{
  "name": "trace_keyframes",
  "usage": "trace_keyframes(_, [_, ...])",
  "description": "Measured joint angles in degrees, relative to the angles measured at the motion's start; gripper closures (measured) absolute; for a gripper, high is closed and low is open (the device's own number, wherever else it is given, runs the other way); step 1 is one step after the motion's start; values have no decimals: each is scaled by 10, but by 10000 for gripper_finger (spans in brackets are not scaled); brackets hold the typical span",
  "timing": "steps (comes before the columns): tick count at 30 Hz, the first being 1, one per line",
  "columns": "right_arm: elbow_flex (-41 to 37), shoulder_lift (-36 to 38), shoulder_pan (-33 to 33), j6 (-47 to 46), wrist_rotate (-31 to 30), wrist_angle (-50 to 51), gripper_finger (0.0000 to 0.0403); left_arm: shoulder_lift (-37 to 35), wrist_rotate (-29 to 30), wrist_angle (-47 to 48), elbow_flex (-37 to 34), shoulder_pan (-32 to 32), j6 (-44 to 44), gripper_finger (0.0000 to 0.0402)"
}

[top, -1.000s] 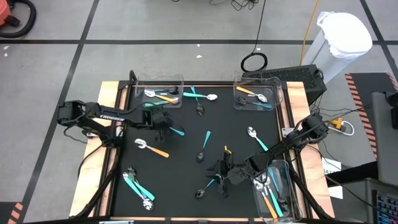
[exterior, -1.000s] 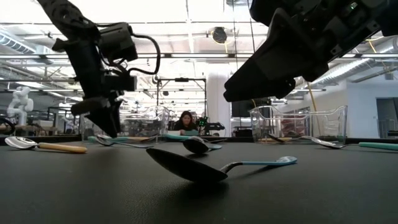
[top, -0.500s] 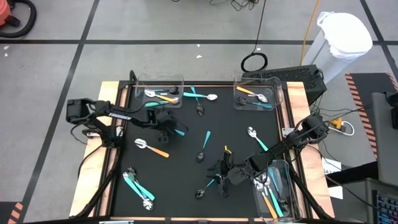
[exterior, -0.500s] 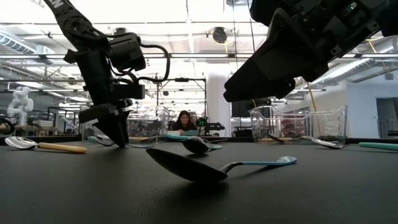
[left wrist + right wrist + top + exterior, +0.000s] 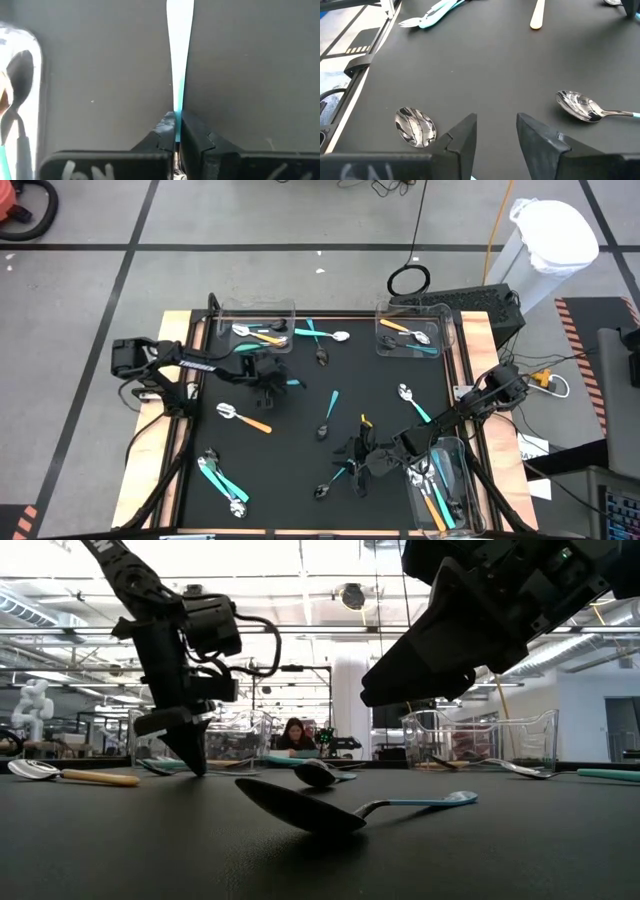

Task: Sort silverware by color (type)
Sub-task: Put the blue spoon into the top left transparent bin

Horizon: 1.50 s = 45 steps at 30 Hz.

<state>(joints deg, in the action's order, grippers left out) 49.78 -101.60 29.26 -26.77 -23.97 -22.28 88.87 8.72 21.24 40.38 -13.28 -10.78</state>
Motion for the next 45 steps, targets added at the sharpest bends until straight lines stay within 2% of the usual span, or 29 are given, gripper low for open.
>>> trace_keyframes(9, [0, 0, 0, -9, 0, 1, 268, -49, 102, 73, 67, -5, 7, 394])
trace_keyframes(18, [0, 0, -8, -13, -2, -1, 268, -111, 189, 56, 107, -81, -116, 396])
trace_keyframes(22, [0, 0, -13, -13, -2, -1, 268, -113, 241, -2, 113, -129, -194, 396])
trace_keyframes(26, [0, 0, -15, -17, -2, 0, 268, -104, 217, -30, 113, -179, -240, 392])
trace_keyframes(32, [0, 0, -15, -28, -2, 12, 268, -91, 197, -21, 113, -216, -196, 357])
trace_keyframes(40, [0, 0, -15, -29, -2, 12, 268, -92, 205, -1, 113, -210, -136, 284])
trace_keyframes(45, [0, 0, -15, -40, -2, 11, 268, -101, 207, 78, 113, -174, -120, 263])
